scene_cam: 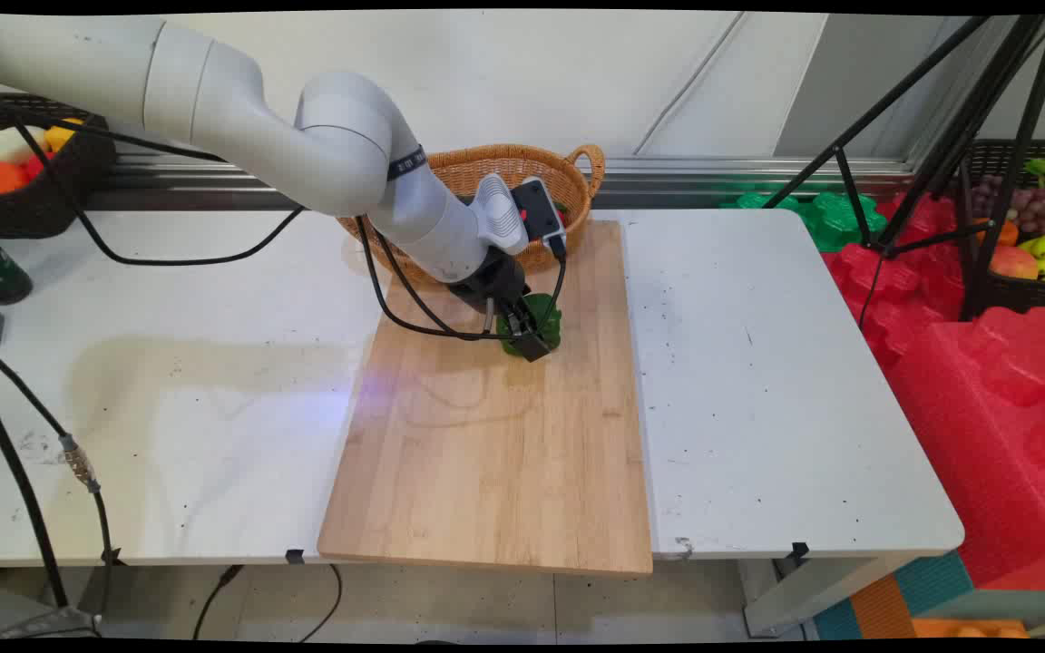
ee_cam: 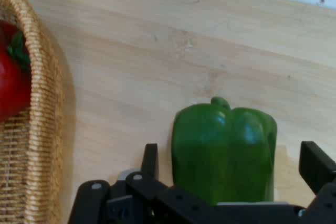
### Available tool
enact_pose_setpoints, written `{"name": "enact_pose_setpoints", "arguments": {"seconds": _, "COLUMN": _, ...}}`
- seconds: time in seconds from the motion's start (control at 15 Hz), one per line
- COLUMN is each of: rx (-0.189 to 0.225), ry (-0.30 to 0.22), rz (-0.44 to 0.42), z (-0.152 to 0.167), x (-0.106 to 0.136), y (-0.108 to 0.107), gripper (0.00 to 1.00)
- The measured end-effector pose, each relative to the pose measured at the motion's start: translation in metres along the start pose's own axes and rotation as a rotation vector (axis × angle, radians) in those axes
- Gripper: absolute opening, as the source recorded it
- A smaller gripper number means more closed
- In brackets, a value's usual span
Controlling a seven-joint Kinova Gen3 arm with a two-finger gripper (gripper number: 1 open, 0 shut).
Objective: Pick up the cucumber from the vegetable basket
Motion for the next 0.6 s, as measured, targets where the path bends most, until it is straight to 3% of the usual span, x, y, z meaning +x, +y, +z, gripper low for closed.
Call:
{"name": "enact_pose_setpoints", "arguments": {"seconds": 0.27, "rx": 0.002, "ry": 0.026, "rz": 0.017, "z": -0.013, "x": 0.002, "y": -0.001, "gripper": 1.0}}
{"name": "enact_pose_setpoints", "arguments": {"seconds": 0.6, "rx": 0.004, "ry": 0.099, "rz": 0.045, "z": -0.065, "x": 0.001, "y": -0.003, "gripper": 1.0}}
